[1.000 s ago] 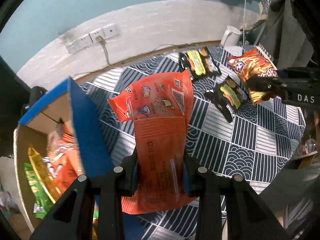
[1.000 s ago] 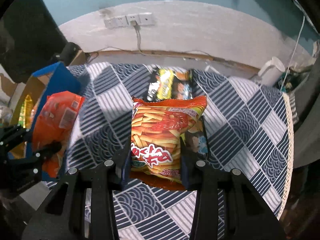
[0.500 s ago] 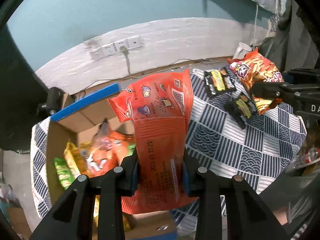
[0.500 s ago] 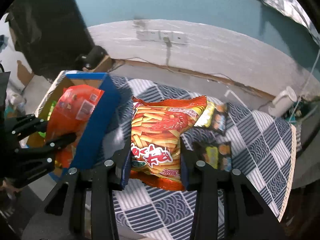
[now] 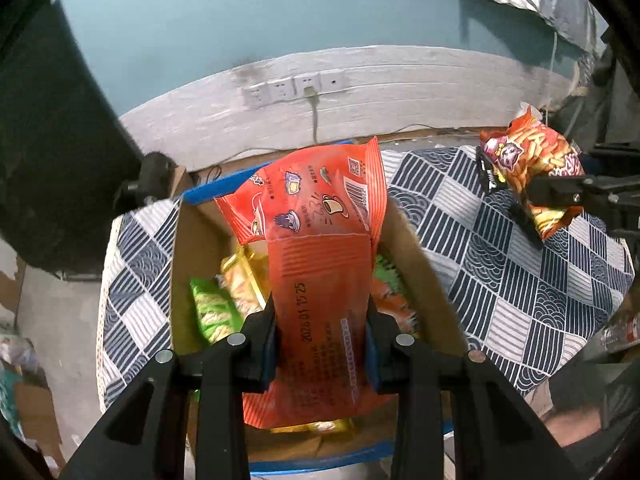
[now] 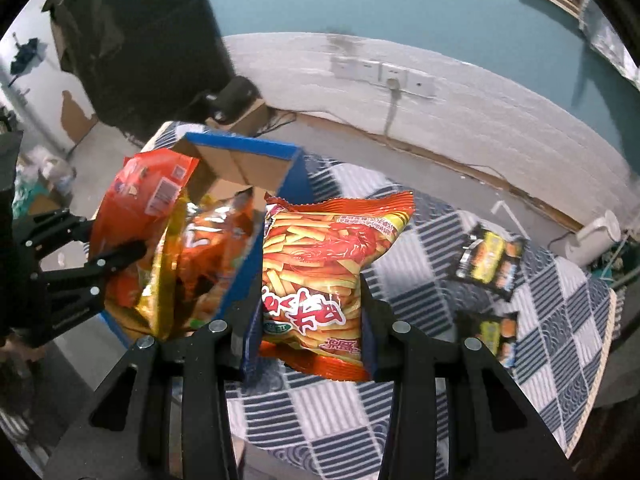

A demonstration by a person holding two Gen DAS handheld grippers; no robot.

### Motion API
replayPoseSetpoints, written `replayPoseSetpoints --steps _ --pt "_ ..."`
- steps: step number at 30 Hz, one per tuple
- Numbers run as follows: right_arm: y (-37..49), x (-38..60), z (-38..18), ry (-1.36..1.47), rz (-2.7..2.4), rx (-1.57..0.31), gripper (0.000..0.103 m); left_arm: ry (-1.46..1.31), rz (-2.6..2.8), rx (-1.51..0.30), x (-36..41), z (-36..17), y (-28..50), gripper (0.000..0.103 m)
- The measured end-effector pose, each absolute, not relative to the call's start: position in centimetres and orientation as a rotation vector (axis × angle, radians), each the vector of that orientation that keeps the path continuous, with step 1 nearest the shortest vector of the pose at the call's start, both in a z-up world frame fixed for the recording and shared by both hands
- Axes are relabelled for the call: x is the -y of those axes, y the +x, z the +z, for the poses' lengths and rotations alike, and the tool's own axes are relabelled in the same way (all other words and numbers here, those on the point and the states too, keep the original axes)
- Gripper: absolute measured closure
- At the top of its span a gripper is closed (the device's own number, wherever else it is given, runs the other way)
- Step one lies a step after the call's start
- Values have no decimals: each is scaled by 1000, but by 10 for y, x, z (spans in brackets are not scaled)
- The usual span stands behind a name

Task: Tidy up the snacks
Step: 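Carry the orange bag and fries bag over the box and open both tools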

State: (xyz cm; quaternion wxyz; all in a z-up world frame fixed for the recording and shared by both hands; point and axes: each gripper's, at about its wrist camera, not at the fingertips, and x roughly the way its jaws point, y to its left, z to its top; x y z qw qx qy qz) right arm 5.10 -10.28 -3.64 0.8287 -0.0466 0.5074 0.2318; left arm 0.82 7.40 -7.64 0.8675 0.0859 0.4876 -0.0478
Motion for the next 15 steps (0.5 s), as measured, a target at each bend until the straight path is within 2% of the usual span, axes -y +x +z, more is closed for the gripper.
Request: replayPoseSetpoints --steps 15 --pt "37 2 -53 -197 634 -1111 64 96 -38 -1053 -131 -96 -7 68"
